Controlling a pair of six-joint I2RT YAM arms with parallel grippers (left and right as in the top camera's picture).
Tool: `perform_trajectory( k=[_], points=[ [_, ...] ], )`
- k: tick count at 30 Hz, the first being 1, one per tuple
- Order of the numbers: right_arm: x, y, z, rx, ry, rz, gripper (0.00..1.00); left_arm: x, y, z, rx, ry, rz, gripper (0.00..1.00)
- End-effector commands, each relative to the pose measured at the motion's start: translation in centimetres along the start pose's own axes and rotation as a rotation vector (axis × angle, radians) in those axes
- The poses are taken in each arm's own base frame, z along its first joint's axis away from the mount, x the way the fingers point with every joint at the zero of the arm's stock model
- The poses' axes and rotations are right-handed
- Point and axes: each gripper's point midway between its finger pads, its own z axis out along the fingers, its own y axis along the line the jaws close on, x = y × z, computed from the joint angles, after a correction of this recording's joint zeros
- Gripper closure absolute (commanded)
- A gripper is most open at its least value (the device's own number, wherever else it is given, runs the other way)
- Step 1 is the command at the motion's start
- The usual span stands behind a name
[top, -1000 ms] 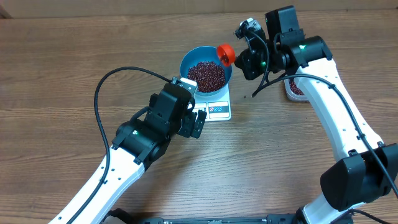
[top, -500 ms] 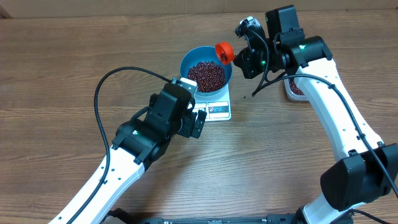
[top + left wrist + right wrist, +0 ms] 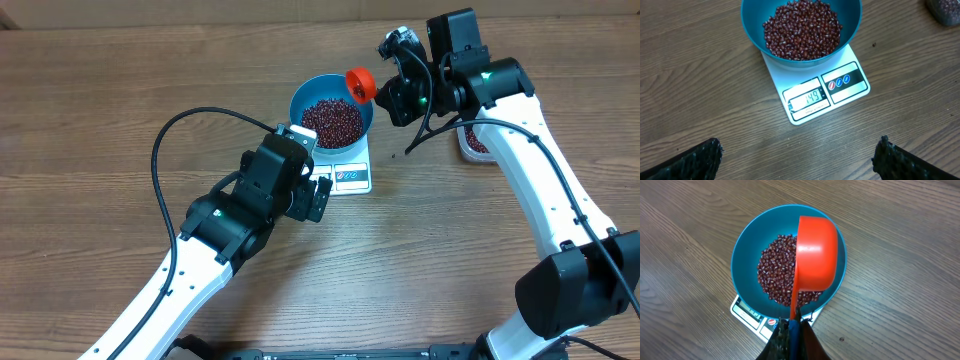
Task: Scoop item into bowl and weigh 150g on scale
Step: 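Hold the red scoop tilted over the blue bowl, trickling beans slowly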
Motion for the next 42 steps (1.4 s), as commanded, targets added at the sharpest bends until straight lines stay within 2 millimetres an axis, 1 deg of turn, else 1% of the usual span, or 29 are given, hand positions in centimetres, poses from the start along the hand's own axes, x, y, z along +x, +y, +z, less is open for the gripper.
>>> perform_trajectory(
  k=[1,13,14,17,19,21,22,23,24,25,26,27,28,29,31,32,33,34,35,36,38,39,40,41,42],
  points=[
    [-1.2,0.2,-0.9,-0.001,-0.036,-0.009,0.96,0.2,0.0,0.1,0.006,0.006,0.012,0.00],
    [-1.2,0.2,-0.9,-0.001,-0.037,-0.009,0.96,0.2,0.0,0.1,0.006,0.006,0.012,0.00],
    [-1.3,0.3,-0.9,-0.007,-0.040,-0.009,0.97,0.2,0.0,0.1,0.006,0.006,0.012,0.00],
    [-1.3,1.6,-0.8,-0.073,-0.042,-0.012,0.96,0.2,0.0,0.1,0.006,0.006,0.012,0.00],
    [-0.7,1.2,-0.8,-0.044,-0.017,-0.061,0.96,0.2,0.0,0.1,0.006,0.006,0.012,0.00],
    [-0.4,-0.2,-0.8,0.037,0.001,-0.051,0.96,0.2,0.0,0.1,0.006,0.006,0.012,0.00],
    [-0.6,-0.3,-0.8,0.037,-0.008,-0.024,0.96,0.2,0.0,0.1,0.006,0.006,0.012,0.00],
    [-0.8,0.1,-0.8,0.014,-0.020,-0.005,0.96,0.2,0.0,0.1,0.006,0.006,0.012,0.00],
    [-1.0,0.8,-0.8,-0.026,-0.028,-0.014,0.96,0.2,0.0,0.1,0.006,0.006,0.012,0.00],
    [-0.9,0.9,-0.8,-0.030,-0.026,-0.034,0.96,0.2,0.0,0.1,0.006,0.006,0.012,0.00],
    [-0.8,0.5,-0.8,-0.006,-0.018,-0.061,0.96,0.2,0.0,0.1,0.006,0.006,0.012,0.00],
    [-0.6,-0.3,-0.8,0.040,-0.008,-0.068,0.96,0.2,0.0,0.1,0.006,0.006,0.012,0.00],
    [-0.7,-0.6,-0.8,0.059,-0.010,-0.052,0.96,0.2,0.0,0.1,0.006,0.006,0.012,0.00],
    [-0.9,-0.5,-0.8,0.046,-0.021,-0.027,0.96,0.2,0.0,0.1,0.006,0.006,0.012,0.00],
    [-1.1,0.8,-0.8,-0.027,-0.033,-0.022,0.96,0.2,0.0,0.1,0.006,0.006,0.012,0.00],
    [-0.9,0.9,-0.8,-0.027,-0.025,-0.054,0.96,0.2,0.0,0.1,0.006,0.006,0.012,0.00],
    [-0.7,0.5,-0.8,-0.004,-0.015,-0.076,0.96,0.2,0.0,0.1,0.006,0.006,0.012,0.00],
    [-0.6,0.0,-0.8,0.026,-0.010,-0.069,0.96,0.2,0.0,0.1,0.006,0.006,0.012,0.00],
    [-0.8,-0.1,-0.8,0.034,-0.014,-0.051,0.96,0.2,0.0,0.1,0.006,0.006,0.012,0.00],
    [-1.0,0.1,-0.8,0.015,-0.026,-0.024,0.96,0.2,0.0,0.1,0.006,0.006,0.012,0.01],
    [-1.1,0.9,-0.8,-0.030,-0.032,-0.027,0.96,0.2,0.0,0.1,0.006,0.006,0.012,0.00],
    [-0.8,0.8,-0.8,-0.020,-0.022,-0.058,0.96,0.2,0.0,0.1,0.006,0.006,0.012,0.00],
    [-0.6,0.3,-0.8,0.010,-0.011,-0.070,0.96,0.2,0.0,0.1,0.006,0.006,0.012,0.00],
    [-0.6,-0.3,-0.8,0.042,-0.008,-0.058,0.96,0.2,0.0,0.1,0.006,0.006,0.012,0.00],
    [-0.8,-0.3,-0.8,0.040,-0.015,-0.032,0.96,0.2,0.0,0.1,0.006,0.006,0.012,0.00]
  ],
)
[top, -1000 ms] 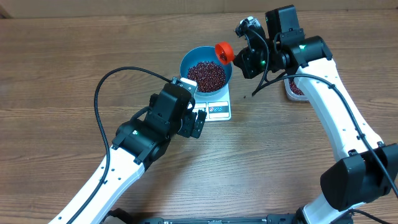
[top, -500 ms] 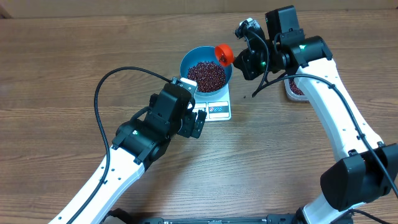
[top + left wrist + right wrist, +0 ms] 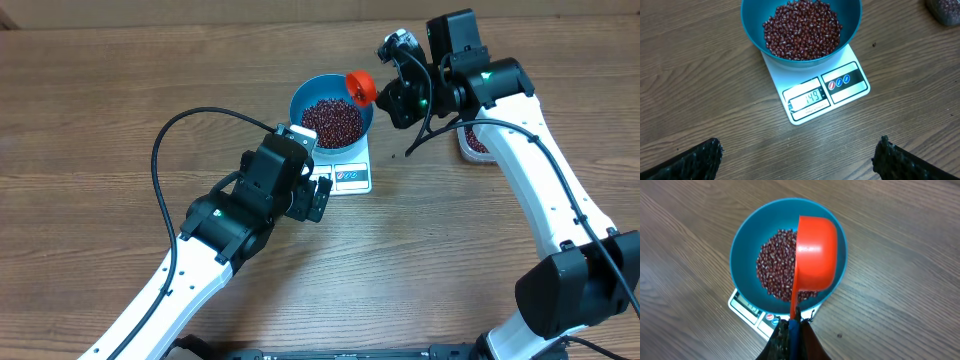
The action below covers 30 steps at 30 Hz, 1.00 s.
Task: Scoop item into bowl and weigh 150g on scale
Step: 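Hold the red scoop tilted over the blue bowl, trickling beans slowly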
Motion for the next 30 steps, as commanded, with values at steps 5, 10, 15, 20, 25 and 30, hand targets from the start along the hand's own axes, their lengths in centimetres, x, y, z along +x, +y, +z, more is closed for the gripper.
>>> perform_trajectory(
  k=[5,10,15,20,25,30],
  points=[
    [-1.0,-0.3,-0.8,0.036,-0.025,-0.031,0.96,0.2,0.0,0.1,0.006,0.006,0.012,0.00],
    [-1.2,0.1,-0.8,0.012,-0.036,-0.011,0.97,0.2,0.0,0.1,0.006,0.006,0.012,0.00],
    [-1.5,0.4,-0.8,-0.004,-0.047,-0.015,0.96,0.2,0.0,0.1,0.006,0.006,0.012,0.00],
    [-1.4,-0.2,-0.9,0.027,-0.042,-0.040,0.96,0.2,0.0,0.1,0.006,0.006,0.012,0.00],
    [-0.8,-0.1,-0.8,0.035,-0.013,-0.109,0.96,0.2,0.0,0.1,0.006,0.006,0.012,0.00],
    [-1.4,0.6,-0.8,-0.012,-0.042,-0.069,0.96,0.2,0.0,0.1,0.006,0.006,0.012,0.00]
  ],
)
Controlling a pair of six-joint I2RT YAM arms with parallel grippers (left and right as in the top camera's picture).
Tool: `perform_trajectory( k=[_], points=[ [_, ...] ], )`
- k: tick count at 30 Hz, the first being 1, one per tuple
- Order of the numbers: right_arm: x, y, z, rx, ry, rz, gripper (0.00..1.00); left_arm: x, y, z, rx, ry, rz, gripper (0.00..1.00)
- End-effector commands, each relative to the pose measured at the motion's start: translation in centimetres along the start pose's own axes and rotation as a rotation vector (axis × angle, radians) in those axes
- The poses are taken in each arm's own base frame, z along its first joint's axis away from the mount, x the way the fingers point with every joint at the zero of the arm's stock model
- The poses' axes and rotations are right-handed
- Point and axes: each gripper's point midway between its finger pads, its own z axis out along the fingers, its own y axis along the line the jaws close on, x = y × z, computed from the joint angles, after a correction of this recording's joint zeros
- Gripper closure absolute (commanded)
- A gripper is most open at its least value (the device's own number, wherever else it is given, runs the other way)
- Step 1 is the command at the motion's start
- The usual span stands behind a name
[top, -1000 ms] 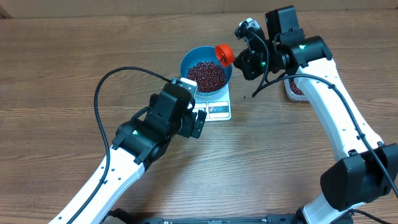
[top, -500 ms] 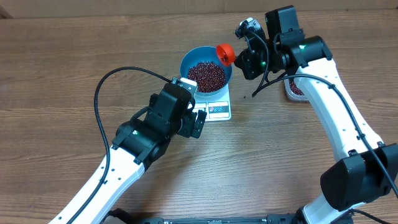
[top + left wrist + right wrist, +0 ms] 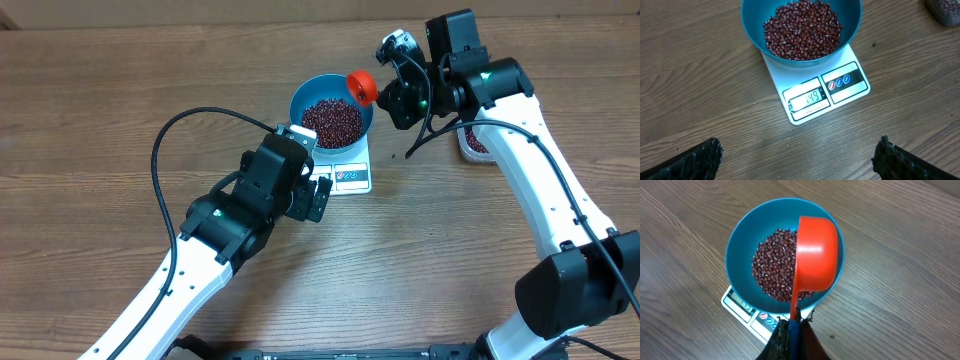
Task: Scoop item into bowl and weigh 150g on scale
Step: 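Hold the red scoop tilted over the blue bowl, trickling beans slowly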
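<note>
A blue bowl of red beans stands on the white scale, whose display reads 149. My right gripper is shut on the handle of an orange scoop, held tipped over the right side of the bowl. The scoop hangs above the bowl's right rim in the overhead view. My left gripper is open near the table in front of the scale, nothing between its fingers.
A container of more beans sits on the table behind the right arm, its corner showing at the top right of the left wrist view. One stray bean lies on the wood right of the scale.
The right gripper with the scoop has drawn slightly further from the bowl. The display still reads 149. The left arm has not moved.
The orange scoop was held tipped over the bowl's right side with the scale reading 149. It stayed there and lifted a little at each moment. The reading and the left arm stayed the same.
</note>
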Motion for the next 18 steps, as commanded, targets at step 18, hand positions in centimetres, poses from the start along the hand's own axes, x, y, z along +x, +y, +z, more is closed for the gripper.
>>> perform_trajectory(
  k=[18],
  points=[
    [-1.31,0.45,-0.84,-0.014,-0.042,-0.011,0.96,0.20,0.02,0.12,0.006,0.006,0.012,0.00]
  ],
)
